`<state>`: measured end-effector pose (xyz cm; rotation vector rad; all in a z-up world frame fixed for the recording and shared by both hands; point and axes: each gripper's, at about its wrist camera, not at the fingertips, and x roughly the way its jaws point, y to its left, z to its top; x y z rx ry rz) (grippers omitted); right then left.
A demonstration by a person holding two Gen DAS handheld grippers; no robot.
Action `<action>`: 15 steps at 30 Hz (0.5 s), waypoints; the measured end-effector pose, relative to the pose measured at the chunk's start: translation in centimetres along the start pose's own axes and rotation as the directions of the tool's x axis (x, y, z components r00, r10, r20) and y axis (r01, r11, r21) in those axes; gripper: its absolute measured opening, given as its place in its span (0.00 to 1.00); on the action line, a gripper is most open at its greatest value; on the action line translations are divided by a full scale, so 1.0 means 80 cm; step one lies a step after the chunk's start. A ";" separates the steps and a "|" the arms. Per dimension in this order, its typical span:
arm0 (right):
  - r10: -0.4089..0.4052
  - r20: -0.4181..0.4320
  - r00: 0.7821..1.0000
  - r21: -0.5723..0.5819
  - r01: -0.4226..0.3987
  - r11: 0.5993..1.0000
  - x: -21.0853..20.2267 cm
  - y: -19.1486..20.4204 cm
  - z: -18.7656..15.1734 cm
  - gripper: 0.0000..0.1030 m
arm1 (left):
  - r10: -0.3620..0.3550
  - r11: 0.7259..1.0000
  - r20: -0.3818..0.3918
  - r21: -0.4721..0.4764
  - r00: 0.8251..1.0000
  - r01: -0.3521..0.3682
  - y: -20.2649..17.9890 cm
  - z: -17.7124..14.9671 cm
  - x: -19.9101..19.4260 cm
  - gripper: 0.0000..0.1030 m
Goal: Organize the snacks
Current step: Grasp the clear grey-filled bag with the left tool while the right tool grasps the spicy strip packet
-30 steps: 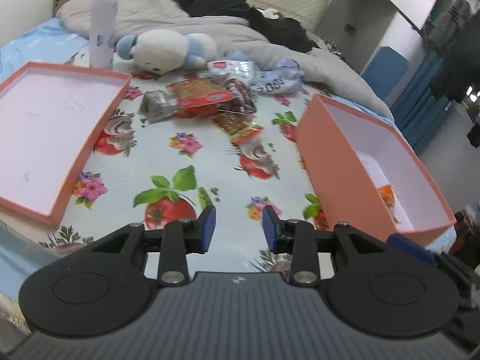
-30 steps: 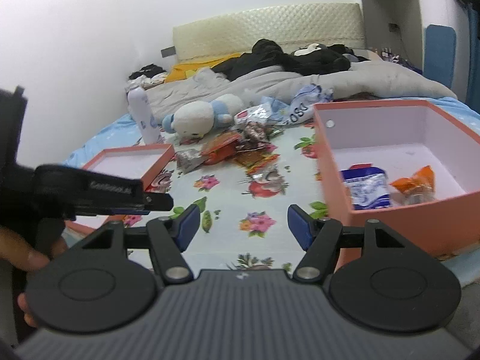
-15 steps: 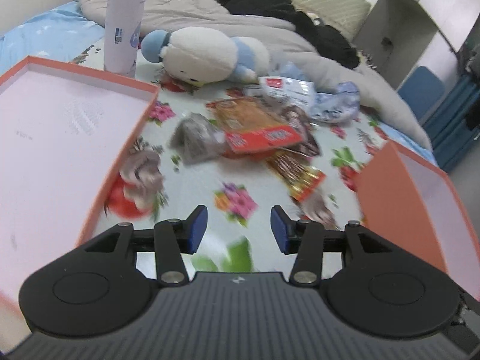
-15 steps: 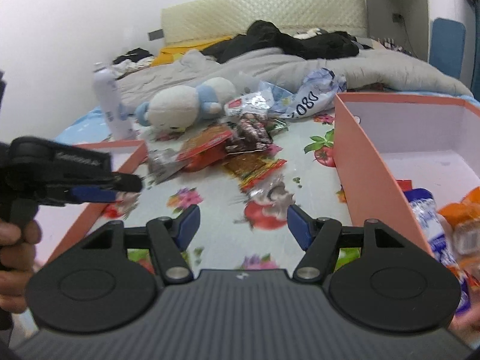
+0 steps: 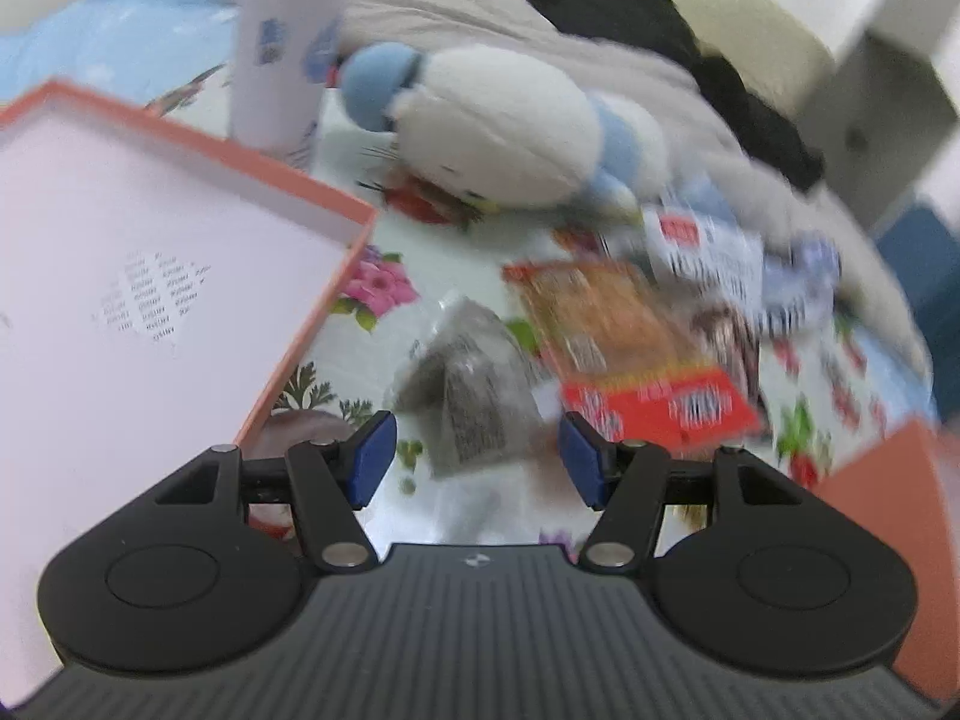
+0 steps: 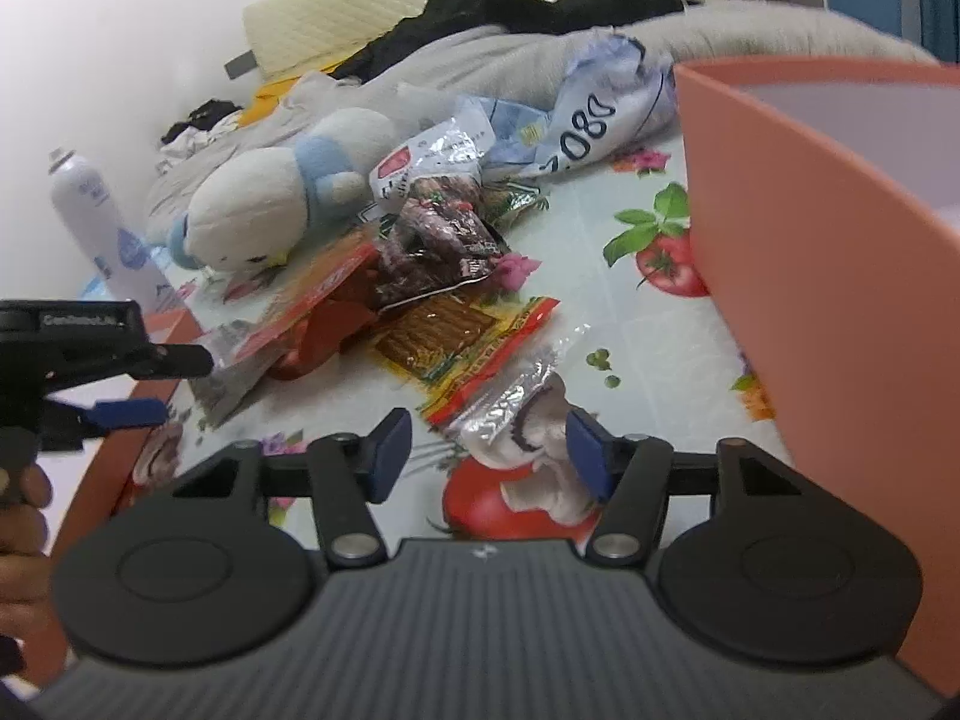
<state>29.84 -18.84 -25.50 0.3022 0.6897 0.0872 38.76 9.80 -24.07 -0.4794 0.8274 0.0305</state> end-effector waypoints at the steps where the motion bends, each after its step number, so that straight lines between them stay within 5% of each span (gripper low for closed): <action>1: 0.016 0.010 1.000 0.022 -0.017 1.000 0.002 -0.003 0.002 0.58 | -0.003 1.000 0.003 -0.030 1.000 0.003 0.003 0.001 0.004 0.63; 9: 0.017 0.002 1.000 0.135 -0.017 0.991 0.027 -0.018 0.010 0.52 | -0.034 0.982 0.014 -0.186 0.999 0.036 0.020 0.008 0.036 0.56; 15: -0.107 -0.031 0.994 -0.126 0.103 0.987 0.046 0.022 0.013 0.44 | -0.037 0.982 0.031 -0.182 0.999 0.042 0.019 0.012 0.049 0.46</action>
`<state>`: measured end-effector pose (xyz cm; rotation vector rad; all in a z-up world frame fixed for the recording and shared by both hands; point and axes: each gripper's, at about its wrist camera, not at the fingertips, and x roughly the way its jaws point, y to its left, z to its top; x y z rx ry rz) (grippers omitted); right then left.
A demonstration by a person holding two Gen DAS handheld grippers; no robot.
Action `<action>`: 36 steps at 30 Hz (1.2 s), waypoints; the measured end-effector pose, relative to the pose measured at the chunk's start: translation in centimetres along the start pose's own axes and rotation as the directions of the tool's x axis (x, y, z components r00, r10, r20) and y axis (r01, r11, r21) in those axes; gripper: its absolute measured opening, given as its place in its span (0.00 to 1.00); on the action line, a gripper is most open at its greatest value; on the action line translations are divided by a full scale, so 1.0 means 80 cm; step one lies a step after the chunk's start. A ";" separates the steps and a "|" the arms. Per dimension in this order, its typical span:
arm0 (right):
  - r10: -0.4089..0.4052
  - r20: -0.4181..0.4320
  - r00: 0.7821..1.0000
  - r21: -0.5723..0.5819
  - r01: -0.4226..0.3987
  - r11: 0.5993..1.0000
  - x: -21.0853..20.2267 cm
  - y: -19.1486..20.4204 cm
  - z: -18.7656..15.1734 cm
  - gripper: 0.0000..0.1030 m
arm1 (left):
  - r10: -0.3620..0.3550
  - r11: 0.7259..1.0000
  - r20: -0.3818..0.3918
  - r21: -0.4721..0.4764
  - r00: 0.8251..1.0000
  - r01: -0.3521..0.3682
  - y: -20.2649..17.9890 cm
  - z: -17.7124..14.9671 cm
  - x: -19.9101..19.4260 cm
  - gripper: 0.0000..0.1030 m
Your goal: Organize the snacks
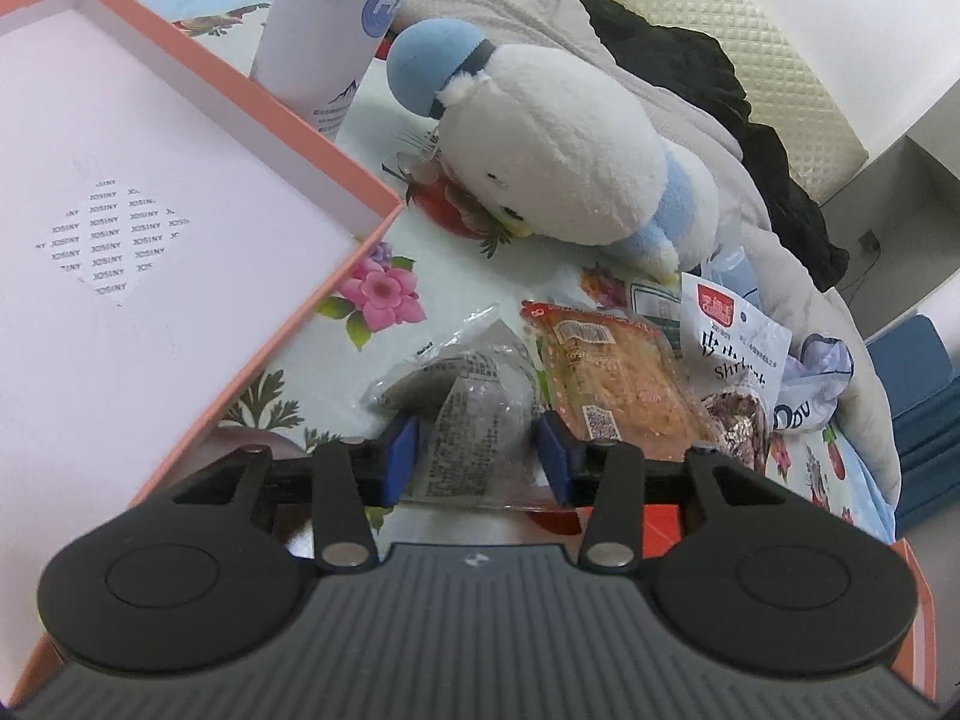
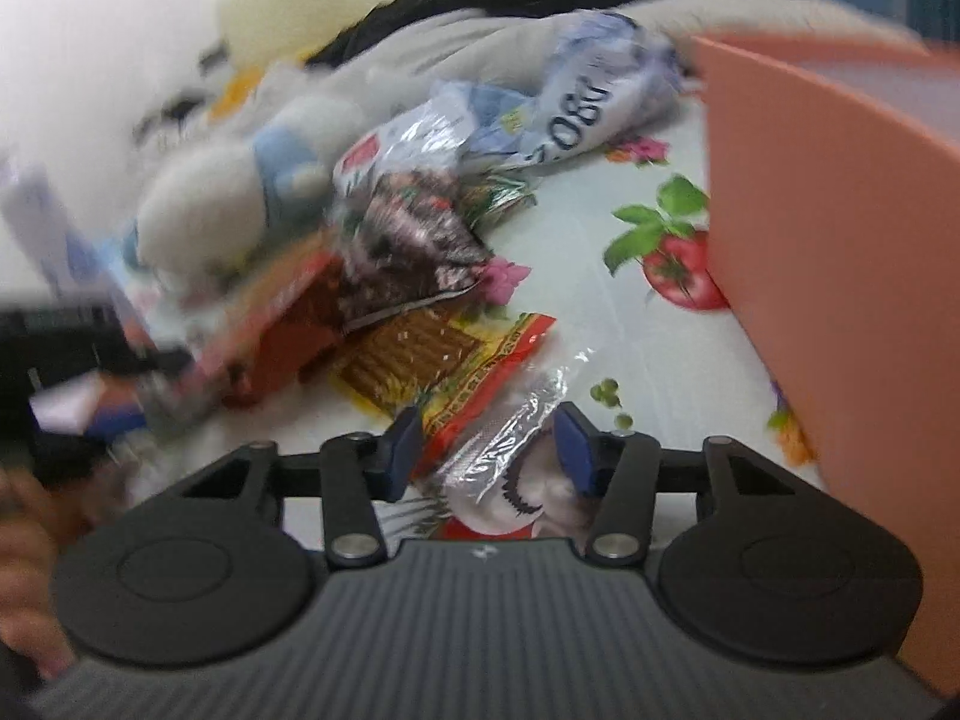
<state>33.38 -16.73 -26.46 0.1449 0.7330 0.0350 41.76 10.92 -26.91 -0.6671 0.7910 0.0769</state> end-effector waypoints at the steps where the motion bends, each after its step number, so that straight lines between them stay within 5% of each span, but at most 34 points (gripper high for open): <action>1: -0.007 -0.004 1.000 -0.028 0.006 1.000 0.002 0.004 0.000 0.43 | 0.000 1.000 0.000 0.005 1.000 0.000 -0.001 0.000 0.001 0.45; 4: -0.015 -0.013 1.000 -0.091 0.014 0.996 0.006 0.010 0.002 0.36 | 0.006 0.999 0.000 0.038 1.000 -0.006 -0.005 -0.001 0.004 0.41; 9: -0.009 -0.022 1.000 -0.108 0.006 0.994 0.005 0.011 0.002 0.06 | 0.021 0.995 0.006 0.102 1.000 -0.022 -0.013 -0.008 0.004 0.35; 20: 0.053 -0.022 0.998 0.050 -0.052 0.997 -0.061 -0.013 -0.006 0.03 | 0.010 0.998 -0.045 0.069 0.999 -0.007 -0.003 -0.029 -0.042 0.30; 36: 0.031 -0.034 0.999 0.113 -0.027 0.993 -0.185 -0.030 -0.066 0.04 | -0.030 0.999 -0.146 0.007 0.989 0.031 -0.008 -0.154 -0.150 0.30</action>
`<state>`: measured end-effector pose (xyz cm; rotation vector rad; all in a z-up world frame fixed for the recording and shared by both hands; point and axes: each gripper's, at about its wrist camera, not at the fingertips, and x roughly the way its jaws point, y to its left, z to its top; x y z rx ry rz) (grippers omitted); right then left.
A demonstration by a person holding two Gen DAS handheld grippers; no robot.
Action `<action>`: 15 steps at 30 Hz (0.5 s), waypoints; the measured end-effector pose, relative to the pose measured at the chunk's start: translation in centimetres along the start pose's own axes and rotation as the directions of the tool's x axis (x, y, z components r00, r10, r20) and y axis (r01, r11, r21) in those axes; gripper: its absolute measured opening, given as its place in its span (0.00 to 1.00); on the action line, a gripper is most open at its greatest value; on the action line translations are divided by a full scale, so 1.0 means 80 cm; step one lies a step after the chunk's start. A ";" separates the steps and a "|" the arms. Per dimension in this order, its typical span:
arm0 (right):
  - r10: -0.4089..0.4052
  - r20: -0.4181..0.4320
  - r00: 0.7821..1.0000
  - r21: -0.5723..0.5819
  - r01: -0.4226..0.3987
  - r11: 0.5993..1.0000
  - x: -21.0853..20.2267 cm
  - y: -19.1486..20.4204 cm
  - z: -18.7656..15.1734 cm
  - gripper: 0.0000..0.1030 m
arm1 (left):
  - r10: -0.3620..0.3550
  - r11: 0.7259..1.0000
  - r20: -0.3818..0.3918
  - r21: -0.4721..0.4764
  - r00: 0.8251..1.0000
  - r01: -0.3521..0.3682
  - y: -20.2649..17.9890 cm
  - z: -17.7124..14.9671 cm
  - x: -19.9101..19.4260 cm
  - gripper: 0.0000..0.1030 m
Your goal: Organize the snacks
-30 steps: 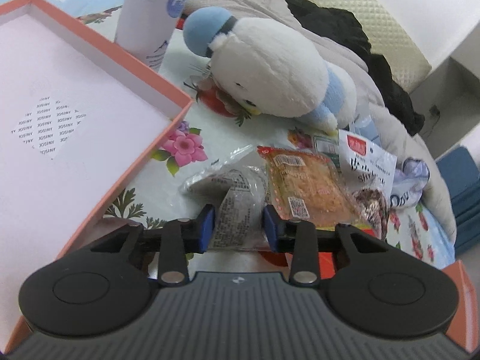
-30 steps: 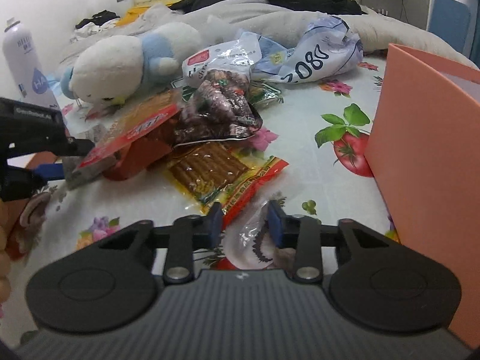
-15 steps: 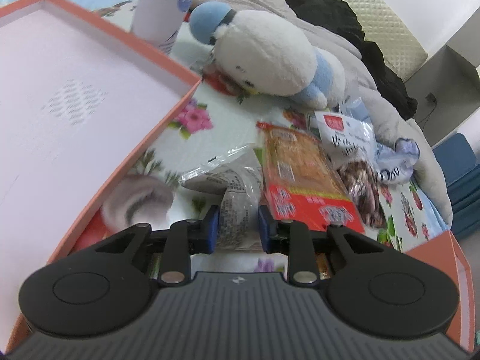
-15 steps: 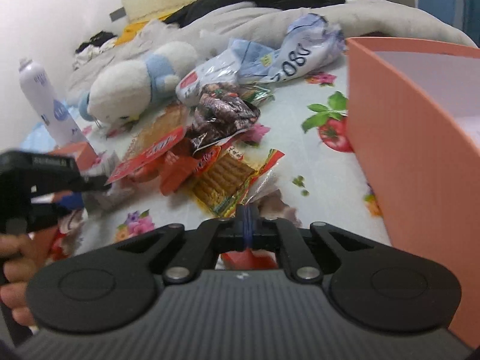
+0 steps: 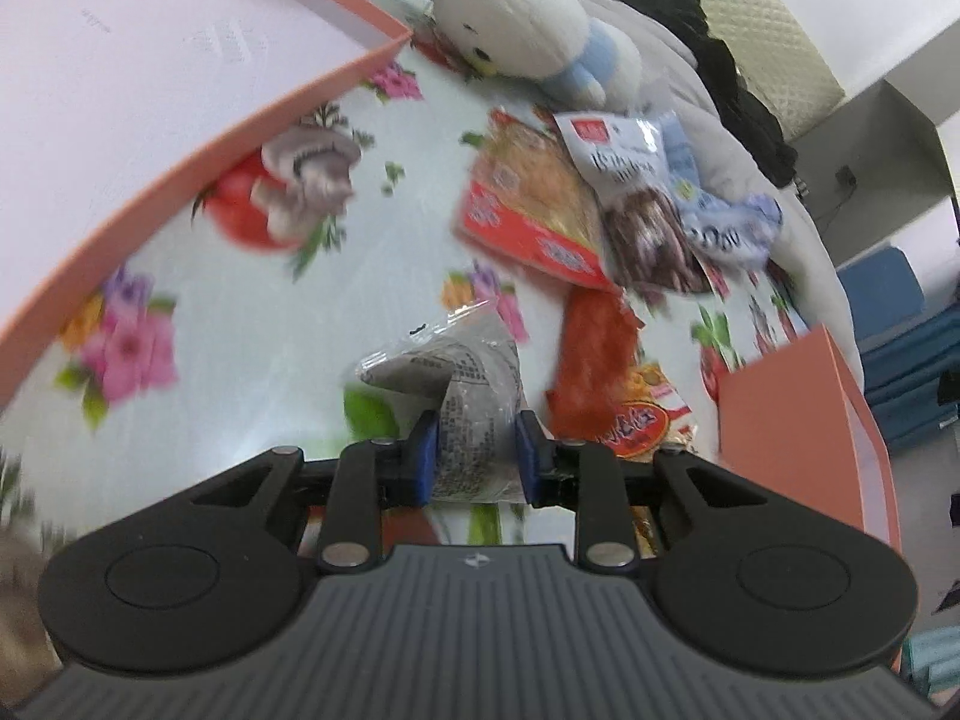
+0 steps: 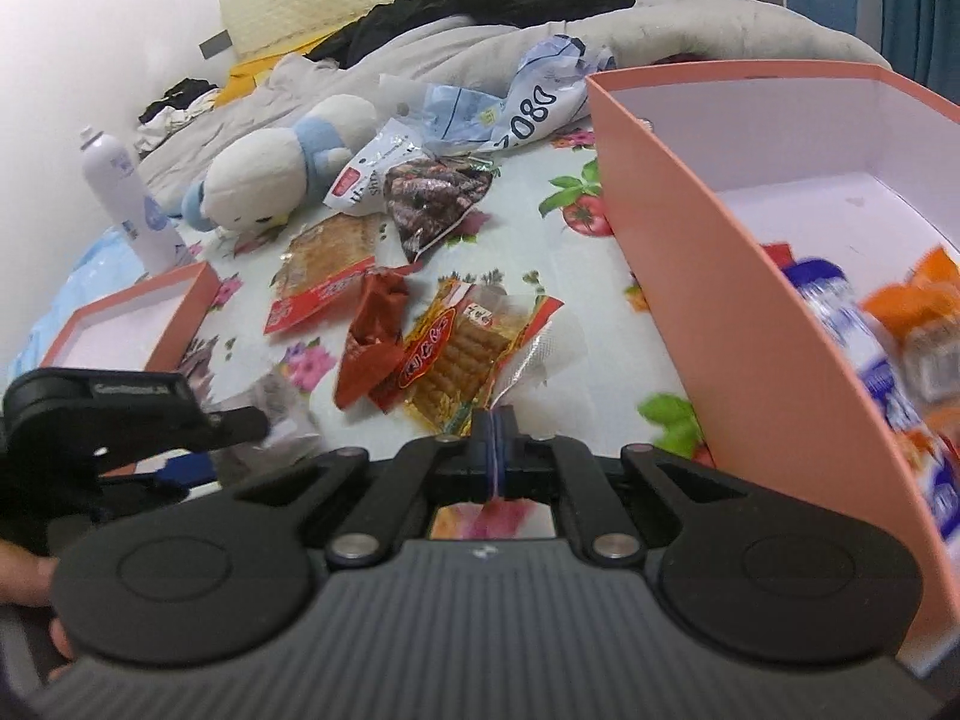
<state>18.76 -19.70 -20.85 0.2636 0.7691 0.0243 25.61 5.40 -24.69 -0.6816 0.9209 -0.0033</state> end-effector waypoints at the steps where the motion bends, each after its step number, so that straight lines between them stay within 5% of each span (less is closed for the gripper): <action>1: 0.001 -0.003 1.000 -0.002 -0.001 1.000 -0.008 -0.001 -0.006 0.04 | -0.009 1.000 -0.014 0.008 1.000 0.009 -0.002 -0.009 -0.005 0.30; 15: 0.070 -0.127 0.989 -0.053 -0.077 0.996 -0.093 -0.022 -0.072 0.05 | -0.036 0.991 -0.088 0.127 0.995 0.047 0.004 -0.086 -0.091 0.29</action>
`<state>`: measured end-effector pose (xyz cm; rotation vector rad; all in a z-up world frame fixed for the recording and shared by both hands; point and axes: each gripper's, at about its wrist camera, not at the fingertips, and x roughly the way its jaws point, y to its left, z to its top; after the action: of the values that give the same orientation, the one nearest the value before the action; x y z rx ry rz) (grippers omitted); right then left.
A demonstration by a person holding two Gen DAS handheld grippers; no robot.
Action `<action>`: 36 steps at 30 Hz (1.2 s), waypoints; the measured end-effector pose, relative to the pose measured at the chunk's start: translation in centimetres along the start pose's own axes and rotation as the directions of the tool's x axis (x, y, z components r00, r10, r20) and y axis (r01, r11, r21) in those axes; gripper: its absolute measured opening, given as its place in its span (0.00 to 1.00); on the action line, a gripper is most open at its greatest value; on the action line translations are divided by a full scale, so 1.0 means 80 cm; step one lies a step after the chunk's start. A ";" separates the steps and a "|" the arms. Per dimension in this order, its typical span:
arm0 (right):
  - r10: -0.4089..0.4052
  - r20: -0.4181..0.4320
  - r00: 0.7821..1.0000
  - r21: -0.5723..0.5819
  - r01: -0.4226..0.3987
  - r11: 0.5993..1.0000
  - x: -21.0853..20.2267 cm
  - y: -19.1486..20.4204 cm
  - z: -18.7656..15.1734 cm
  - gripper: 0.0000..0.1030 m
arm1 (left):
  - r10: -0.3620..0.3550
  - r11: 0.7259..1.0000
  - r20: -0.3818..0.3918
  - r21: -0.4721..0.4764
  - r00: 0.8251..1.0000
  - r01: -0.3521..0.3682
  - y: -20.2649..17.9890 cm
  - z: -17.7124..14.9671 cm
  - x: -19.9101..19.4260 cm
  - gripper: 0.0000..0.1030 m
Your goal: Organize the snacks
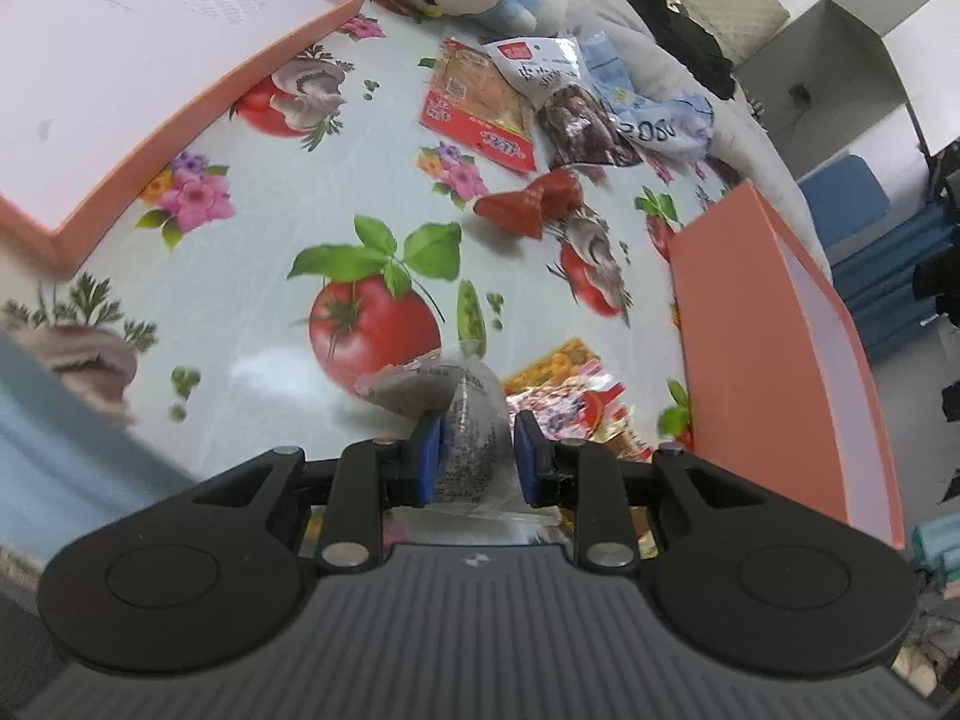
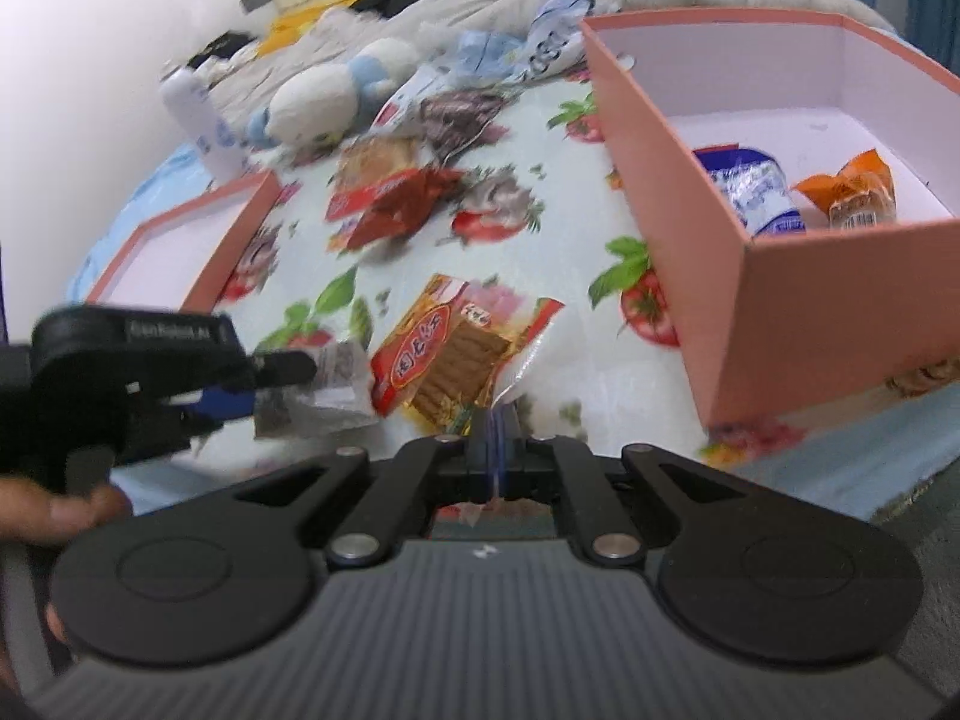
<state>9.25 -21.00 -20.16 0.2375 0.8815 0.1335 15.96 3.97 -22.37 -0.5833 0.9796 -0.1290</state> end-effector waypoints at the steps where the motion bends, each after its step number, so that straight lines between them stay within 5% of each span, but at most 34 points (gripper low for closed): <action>1: 0.004 -0.014 1.000 -0.002 -0.004 1.000 -0.002 0.000 -0.004 0.05 | -0.003 1.000 -0.003 0.007 1.000 0.003 0.000 -0.001 -0.003 0.29; 10: 0.040 -0.117 0.992 -0.082 -0.050 0.995 0.003 0.015 -0.022 0.15 | 0.027 0.999 -0.035 0.041 0.999 -0.026 0.020 -0.020 -0.022 0.29; 15: 0.058 -0.141 0.988 -0.107 -0.073 0.992 -0.009 0.019 -0.026 0.55 | 0.022 0.999 -0.013 0.042 1.000 -0.021 0.022 -0.018 -0.035 0.37; 19: 0.058 -0.109 0.992 -0.193 -0.079 0.978 -0.031 0.024 -0.021 0.55 | 0.026 0.997 0.022 0.071 0.999 -0.028 0.009 -0.013 -0.041 0.53; 21: 0.063 -0.076 0.995 -0.259 -0.080 0.962 -0.039 0.028 -0.016 0.64 | 0.029 0.996 0.030 0.080 0.999 -0.031 0.002 -0.010 -0.037 0.59; 25: 0.064 -0.019 0.998 -0.369 -0.066 0.927 -0.031 0.034 0.002 0.74 | 0.027 0.995 0.033 0.090 0.999 -0.030 -0.006 -0.004 -0.025 0.59; 31: 0.076 -0.053 0.996 -0.487 -0.092 0.869 0.029 0.040 0.020 0.74 | 0.054 0.996 -0.035 0.074 0.998 -0.051 0.000 0.005 0.007 0.60; 33: 0.046 -0.052 0.998 -0.504 -0.066 0.861 0.048 0.039 0.025 0.86 | 0.048 0.996 -0.041 0.080 0.998 -0.045 0.002 0.006 0.011 0.61; 36: 0.052 -0.087 0.995 -0.517 -0.090 0.851 0.071 0.036 0.030 0.86 | 0.034 0.995 -0.026 0.096 0.999 -0.031 -0.001 0.006 0.011 0.63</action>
<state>14.68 -17.40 -22.19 -0.2472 0.8741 0.4462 16.83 3.80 -22.76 -0.4790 1.0039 -0.1542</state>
